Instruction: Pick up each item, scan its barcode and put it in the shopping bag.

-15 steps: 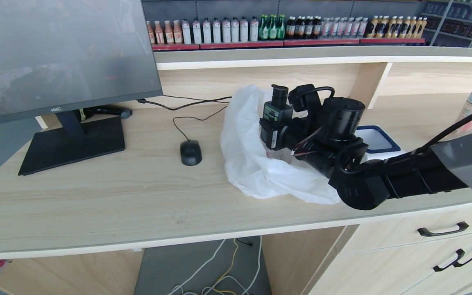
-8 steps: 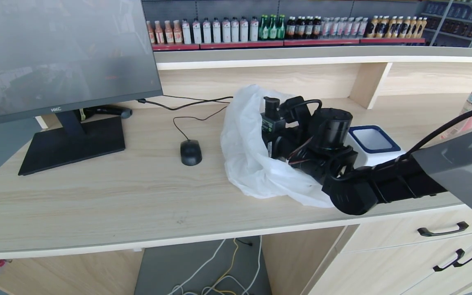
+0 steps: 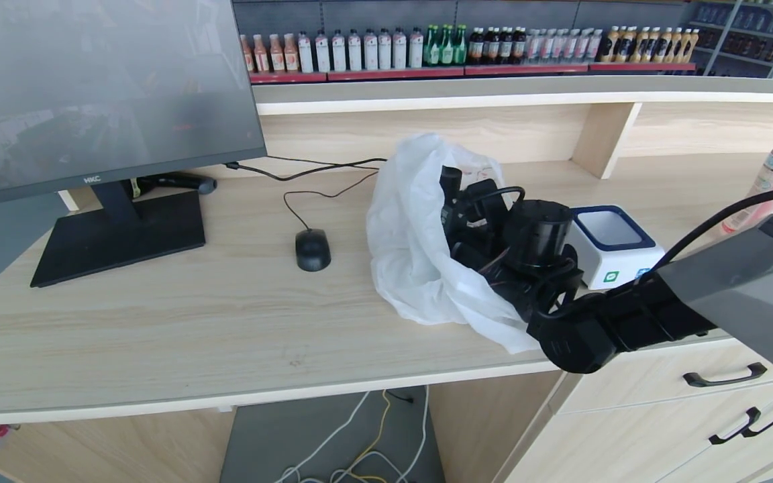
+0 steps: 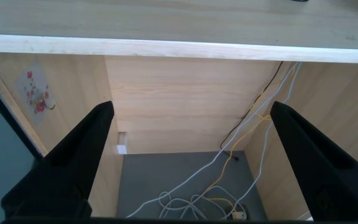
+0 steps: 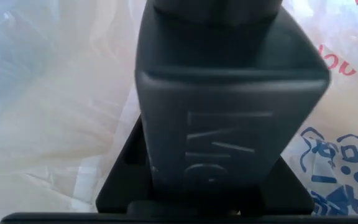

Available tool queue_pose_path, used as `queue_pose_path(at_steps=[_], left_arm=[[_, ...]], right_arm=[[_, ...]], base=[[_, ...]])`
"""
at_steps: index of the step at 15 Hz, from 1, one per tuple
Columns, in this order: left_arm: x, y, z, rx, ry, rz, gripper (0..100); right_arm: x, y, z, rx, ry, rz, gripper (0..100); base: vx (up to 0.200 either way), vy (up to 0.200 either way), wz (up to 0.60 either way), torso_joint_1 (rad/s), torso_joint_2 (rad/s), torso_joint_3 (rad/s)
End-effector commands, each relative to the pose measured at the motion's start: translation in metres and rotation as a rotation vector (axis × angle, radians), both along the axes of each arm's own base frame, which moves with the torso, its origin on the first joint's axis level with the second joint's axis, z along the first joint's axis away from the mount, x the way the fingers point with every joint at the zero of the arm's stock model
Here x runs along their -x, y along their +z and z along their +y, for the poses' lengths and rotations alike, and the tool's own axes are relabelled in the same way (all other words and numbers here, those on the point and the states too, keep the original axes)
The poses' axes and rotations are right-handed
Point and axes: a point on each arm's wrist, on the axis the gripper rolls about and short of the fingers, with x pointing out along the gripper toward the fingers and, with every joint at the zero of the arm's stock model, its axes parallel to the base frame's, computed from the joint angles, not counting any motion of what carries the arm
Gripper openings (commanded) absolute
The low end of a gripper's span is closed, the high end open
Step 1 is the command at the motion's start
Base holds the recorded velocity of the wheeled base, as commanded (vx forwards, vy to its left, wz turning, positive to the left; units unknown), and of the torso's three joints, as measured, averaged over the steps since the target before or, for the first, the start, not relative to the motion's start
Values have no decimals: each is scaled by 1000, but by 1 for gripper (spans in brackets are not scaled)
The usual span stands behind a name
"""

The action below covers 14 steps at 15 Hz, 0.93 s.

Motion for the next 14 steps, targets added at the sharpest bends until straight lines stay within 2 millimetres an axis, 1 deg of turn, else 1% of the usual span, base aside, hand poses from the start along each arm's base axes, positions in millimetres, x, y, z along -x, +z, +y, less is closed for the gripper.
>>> queue_pose_path(at_steps=[1,6,7,12,13,14], left_arm=[[0,0,0,0,0,0,100],[0,0,0,0,0,0,100],[0,0,0,0,2,0,100],[0,0,0,0,0,0,100],[0,0,0,0,0,0,100],[0,0,0,0,0,0,100]], right_arm=[[1,-10,-1,16,-1,30,0],[1,-8,0,13,2,24,0],[1,-8,-1,9,2,24,100],[10,14,-6,-25,2,-30,100],[10,15,-7,-27,2,-33,100],[14,26,-9,-38,2,-55,100]], base=[[0,0,0,0,0,0],[0,0,0,0,0,0],[0,0,0,0,0,0],[0,0,0,0,0,0],[0,0,0,0,0,0],[0,0,0,0,0,0]])
